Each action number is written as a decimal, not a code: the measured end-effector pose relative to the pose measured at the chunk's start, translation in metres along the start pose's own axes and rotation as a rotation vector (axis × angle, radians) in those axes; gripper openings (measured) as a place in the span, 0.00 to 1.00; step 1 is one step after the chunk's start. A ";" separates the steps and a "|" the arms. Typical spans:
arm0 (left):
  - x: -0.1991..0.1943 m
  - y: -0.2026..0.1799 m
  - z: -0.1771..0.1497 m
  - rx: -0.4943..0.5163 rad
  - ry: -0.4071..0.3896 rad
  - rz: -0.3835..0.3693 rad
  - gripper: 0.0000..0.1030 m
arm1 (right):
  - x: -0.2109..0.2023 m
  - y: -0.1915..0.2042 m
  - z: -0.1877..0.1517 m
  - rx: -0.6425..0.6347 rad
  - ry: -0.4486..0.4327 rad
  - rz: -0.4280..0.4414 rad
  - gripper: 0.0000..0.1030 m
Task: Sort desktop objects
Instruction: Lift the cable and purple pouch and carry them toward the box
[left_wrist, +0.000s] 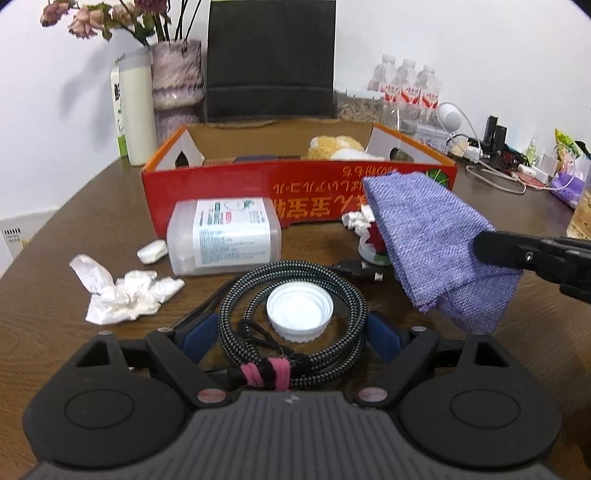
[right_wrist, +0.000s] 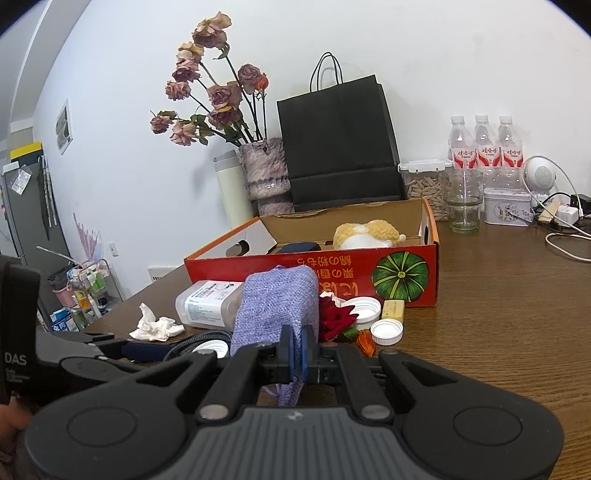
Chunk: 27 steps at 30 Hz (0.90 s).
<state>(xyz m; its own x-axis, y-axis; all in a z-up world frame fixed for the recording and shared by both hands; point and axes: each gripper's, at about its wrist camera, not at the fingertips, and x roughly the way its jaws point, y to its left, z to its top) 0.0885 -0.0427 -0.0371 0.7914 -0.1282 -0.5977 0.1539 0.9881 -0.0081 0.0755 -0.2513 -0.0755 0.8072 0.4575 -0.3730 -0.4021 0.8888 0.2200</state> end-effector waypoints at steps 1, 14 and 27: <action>-0.002 0.000 0.001 0.002 -0.009 0.003 0.85 | -0.001 0.001 0.001 -0.002 -0.004 -0.001 0.03; -0.033 0.008 0.024 0.005 -0.141 -0.024 0.85 | -0.014 0.017 0.029 -0.037 -0.098 -0.002 0.03; -0.035 0.025 0.083 -0.030 -0.296 -0.051 0.85 | 0.012 0.032 0.097 -0.085 -0.222 -0.045 0.03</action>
<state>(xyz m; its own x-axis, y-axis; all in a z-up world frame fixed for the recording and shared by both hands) 0.1135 -0.0205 0.0502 0.9218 -0.1925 -0.3365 0.1835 0.9813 -0.0587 0.1140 -0.2202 0.0144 0.8965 0.4086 -0.1713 -0.3911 0.9115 0.1275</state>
